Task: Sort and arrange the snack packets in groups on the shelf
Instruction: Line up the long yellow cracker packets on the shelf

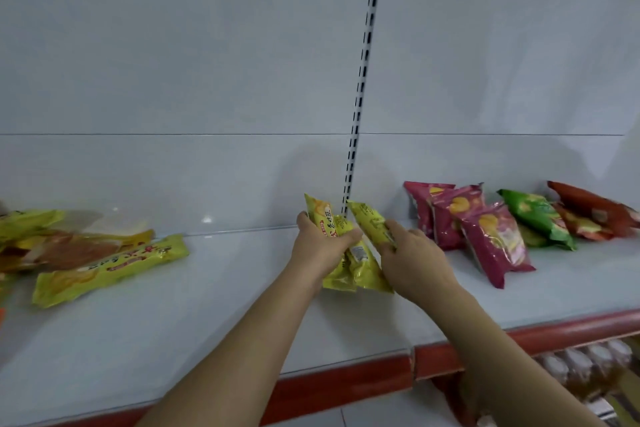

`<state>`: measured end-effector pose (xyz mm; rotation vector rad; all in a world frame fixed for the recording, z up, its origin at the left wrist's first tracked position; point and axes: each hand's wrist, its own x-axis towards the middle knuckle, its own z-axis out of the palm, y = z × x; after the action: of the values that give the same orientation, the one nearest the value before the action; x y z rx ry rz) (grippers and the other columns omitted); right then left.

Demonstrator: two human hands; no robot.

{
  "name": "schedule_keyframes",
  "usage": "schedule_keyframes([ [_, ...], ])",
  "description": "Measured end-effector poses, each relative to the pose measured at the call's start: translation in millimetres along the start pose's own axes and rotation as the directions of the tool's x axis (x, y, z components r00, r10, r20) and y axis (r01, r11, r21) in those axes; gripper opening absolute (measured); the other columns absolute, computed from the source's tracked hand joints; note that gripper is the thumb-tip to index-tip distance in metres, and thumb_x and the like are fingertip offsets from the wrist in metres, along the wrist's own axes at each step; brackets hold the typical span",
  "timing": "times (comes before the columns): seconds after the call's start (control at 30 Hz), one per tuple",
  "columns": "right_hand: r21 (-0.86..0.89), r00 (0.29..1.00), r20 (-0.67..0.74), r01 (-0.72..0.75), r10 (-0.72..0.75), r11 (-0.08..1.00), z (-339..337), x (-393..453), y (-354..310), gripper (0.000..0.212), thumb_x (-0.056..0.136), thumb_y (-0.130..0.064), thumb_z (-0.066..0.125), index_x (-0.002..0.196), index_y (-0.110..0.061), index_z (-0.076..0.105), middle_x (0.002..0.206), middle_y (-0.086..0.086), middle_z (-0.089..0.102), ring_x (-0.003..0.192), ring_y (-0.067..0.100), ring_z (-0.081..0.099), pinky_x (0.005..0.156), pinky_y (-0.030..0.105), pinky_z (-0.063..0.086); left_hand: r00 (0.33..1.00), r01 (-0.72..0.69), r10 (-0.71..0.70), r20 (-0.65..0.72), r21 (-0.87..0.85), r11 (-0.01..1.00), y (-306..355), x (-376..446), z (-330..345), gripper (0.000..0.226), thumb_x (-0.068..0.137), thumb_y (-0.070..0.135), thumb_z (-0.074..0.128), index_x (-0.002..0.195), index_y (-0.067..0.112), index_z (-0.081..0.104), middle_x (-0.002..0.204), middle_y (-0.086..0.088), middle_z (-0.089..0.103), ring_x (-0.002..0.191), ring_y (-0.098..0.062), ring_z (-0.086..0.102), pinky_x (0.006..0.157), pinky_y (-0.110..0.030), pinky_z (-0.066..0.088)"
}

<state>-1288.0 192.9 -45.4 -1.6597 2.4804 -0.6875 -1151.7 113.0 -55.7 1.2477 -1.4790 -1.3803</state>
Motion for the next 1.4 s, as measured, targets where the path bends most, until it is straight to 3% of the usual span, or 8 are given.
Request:
schedule_keyframes([
  [0.33,0.139,0.995,0.093,0.030,-0.043,0.990,11.0,44.6,58.4,0.039,0.101,-0.035,0.025,0.108,-0.011,0.055,0.104,0.016,0.060,0.097,0.042,0.059,0.076,0.045,0.045,0.991,0.018,0.030,-0.130,0.354,0.935,8.4,33.1,78.6,0.057,0.095,0.039,0.068,0.136,0.009,0.041,0.130,-0.014,0.063,0.120,-0.036,0.060,0.095,-0.039,0.049],
  [0.47,0.022,0.981,0.175,0.078,-0.080,0.997,7.1,45.4,59.2,0.052,0.098,-0.058,0.030,0.134,-0.023,0.047,0.130,0.012,0.052,0.122,0.039,0.048,0.099,0.046,0.041,0.975,0.055,0.121,-0.185,0.735,0.676,8.8,38.2,81.9,0.056,0.105,0.051,0.039,0.131,0.004,0.054,0.130,-0.018,0.061,0.124,-0.039,0.056,0.098,-0.042,0.046],
  [0.63,-0.062,0.982,0.154,0.120,-0.109,0.991,12.9,48.5,53.5,0.053,0.098,-0.054,0.038,0.138,-0.020,0.043,0.136,0.011,0.049,0.123,0.037,0.046,0.101,0.044,0.042,0.989,0.059,0.071,-0.128,0.792,0.608,11.9,45.2,61.4,0.057,0.108,0.048,0.030,0.122,0.005,0.065,0.123,-0.016,0.068,0.119,-0.035,0.061,0.089,-0.037,0.046],
  [0.73,-0.085,0.988,0.142,0.080,-0.068,0.993,15.6,51.4,44.9,0.053,0.097,-0.055,0.039,0.134,-0.018,0.046,0.131,0.013,0.052,0.120,0.038,0.049,0.098,0.044,0.043,0.992,0.077,0.023,-0.122,0.752,0.654,15.5,51.8,49.9,0.043,0.103,0.050,0.044,0.105,0.010,0.061,0.089,-0.011,0.073,0.086,-0.028,0.072,0.066,-0.028,0.044],
  [0.9,-0.120,0.997,0.079,0.020,-0.010,0.993,14.5,51.3,35.5,0.053,0.097,-0.055,0.038,0.132,-0.016,0.050,0.127,0.011,0.053,0.118,0.035,0.051,0.090,0.042,0.046,0.989,0.149,-0.118,-0.092,0.679,0.719,21.1,56.6,32.9,0.049,0.106,0.044,0.045,0.068,0.013,0.050,0.029,0.004,0.049,0.025,-0.012,0.047,0.036,-0.017,0.034],
  [1.0,-0.113,0.997,0.076,0.016,-0.008,0.993,17.2,53.9,30.2,0.053,0.099,-0.052,0.037,0.133,-0.013,0.048,0.128,0.014,0.053,0.120,0.037,0.050,0.092,0.041,0.045,0.997,0.078,-0.066,-0.045,0.703,0.707,20.0,56.2,32.8,0.053,0.108,0.044,0.037,0.075,0.008,0.058,0.043,-0.004,0.060,0.047,-0.023,0.062,0.051,-0.023,0.045],
  [1.13,-0.103,0.996,0.079,0.037,-0.029,0.994,20.6,54.9,30.1,0.056,0.099,-0.055,0.034,0.134,-0.014,0.047,0.131,0.015,0.052,0.124,0.038,0.047,0.096,0.044,0.043,0.998,-0.001,0.043,-0.038,0.737,0.676,15.0,52.0,38.6,0.056,0.112,0.042,0.027,0.111,0.002,0.066,0.112,-0.020,0.070,0.110,-0.037,0.064,0.083,-0.035,0.044],
  [1.4,-0.147,0.981,-0.024,0.189,-0.195,0.971,17.9,53.8,30.5,0.058,0.097,-0.059,0.036,0.139,-0.020,0.048,0.139,0.008,0.048,0.133,0.032,0.038,0.106,0.046,0.040,0.989,-0.054,0.139,-0.052,0.746,0.663,7.5,49.1,15.6,0.046,0.107,0.052,0.036,0.096,0.014,0.060,0.099,-0.007,0.066,0.104,-0.031,0.064,0.082,-0.036,0.048],
])
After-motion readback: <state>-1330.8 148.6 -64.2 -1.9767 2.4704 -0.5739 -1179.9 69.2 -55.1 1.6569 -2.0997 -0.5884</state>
